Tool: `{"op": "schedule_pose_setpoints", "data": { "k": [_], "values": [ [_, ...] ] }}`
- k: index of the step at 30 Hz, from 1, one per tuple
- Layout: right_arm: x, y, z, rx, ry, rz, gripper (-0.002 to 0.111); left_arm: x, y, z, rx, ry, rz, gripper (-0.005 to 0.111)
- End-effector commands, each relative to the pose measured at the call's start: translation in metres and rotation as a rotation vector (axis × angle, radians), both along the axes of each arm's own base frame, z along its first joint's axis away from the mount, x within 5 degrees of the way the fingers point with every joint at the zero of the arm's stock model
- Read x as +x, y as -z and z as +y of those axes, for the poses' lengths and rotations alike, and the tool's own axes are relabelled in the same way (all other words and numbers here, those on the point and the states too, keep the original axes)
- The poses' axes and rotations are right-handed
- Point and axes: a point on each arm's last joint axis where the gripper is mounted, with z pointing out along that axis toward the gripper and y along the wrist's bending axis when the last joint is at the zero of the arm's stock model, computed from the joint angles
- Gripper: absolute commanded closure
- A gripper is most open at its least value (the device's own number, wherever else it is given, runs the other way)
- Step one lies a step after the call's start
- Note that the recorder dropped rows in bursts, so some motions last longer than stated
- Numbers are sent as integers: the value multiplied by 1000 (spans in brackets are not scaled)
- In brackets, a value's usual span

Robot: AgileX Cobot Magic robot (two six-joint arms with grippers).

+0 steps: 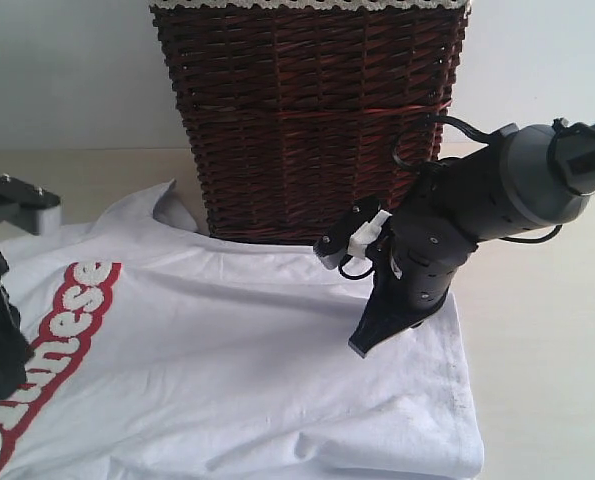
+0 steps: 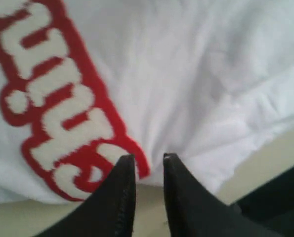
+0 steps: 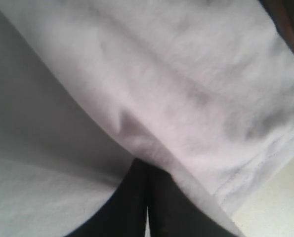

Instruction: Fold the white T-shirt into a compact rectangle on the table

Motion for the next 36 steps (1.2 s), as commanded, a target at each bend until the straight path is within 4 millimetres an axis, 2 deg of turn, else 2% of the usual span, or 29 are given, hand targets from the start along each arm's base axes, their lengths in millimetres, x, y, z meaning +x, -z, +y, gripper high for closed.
{"op": "schedule_pose_setpoints", "data": {
  "k": [1,5,9,11,15,21,26,28,30,33,36],
  "values": [
    [-5,6,-6,-17,29,44,108,-44,-3,-24,55,132,49,84],
    [-5,6,-6,-10,39,47,108,-72,12,-43,107,237,103,83],
    [-6,6,-6,-12,31,48,108,-93,28,-64,127,405,107,70],
    [-6,6,-6,-12,30,49,108,-98,35,-73,159,501,51,65],
    [-6,6,-6,-12,30,49,108,-98,55,-77,250,632,-19,65],
    [-6,6,-6,-12,30,49,108,-83,87,-71,437,665,-43,65],
    [-6,6,-6,-12,30,49,108,-79,105,-78,413,682,-58,65],
    [-6,6,-6,-12,30,49,108,-78,109,-79,415,668,-50,69],
    [-6,6,-6,-12,30,49,108,-78,109,-79,434,660,-32,79],
    [-5,6,-5,-6,28,43,108,-77,97,-79,490,638,17,104],
    [-5,6,-5,-6,28,43,108,-75,78,-77,567,642,70,106]
  ]
}}
